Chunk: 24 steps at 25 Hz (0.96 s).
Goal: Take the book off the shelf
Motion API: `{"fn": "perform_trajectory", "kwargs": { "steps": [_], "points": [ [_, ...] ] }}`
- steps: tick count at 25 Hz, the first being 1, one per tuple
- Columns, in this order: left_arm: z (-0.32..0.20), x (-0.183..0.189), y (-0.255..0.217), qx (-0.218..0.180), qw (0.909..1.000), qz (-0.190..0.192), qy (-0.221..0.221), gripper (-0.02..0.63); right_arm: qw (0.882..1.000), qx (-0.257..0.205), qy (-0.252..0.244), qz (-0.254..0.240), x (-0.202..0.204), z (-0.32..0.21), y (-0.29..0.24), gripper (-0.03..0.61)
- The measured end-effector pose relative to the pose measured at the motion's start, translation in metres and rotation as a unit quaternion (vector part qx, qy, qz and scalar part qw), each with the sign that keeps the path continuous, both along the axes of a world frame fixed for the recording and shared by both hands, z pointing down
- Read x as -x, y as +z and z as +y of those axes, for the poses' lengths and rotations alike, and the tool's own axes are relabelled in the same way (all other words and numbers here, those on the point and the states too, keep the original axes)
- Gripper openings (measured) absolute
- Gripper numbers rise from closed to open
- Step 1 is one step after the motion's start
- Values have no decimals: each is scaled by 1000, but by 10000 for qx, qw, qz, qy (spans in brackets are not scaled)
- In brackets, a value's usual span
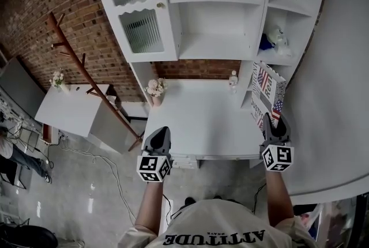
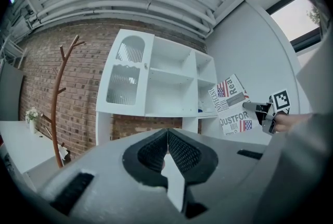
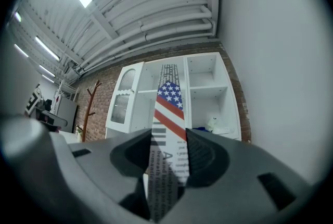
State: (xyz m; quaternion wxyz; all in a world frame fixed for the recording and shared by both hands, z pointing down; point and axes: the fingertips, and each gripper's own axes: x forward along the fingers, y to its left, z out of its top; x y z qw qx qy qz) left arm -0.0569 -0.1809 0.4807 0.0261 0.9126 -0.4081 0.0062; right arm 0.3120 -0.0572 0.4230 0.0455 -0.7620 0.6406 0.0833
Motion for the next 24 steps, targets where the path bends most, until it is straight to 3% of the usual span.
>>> {"fn": "perform_trajectory", "kwargs": {
  "steps": [24],
  "points": [
    [3,8,-15,-60,9998,98,184,26,9998,-148,-8,99,22,3,-17,170]
  ]
}}
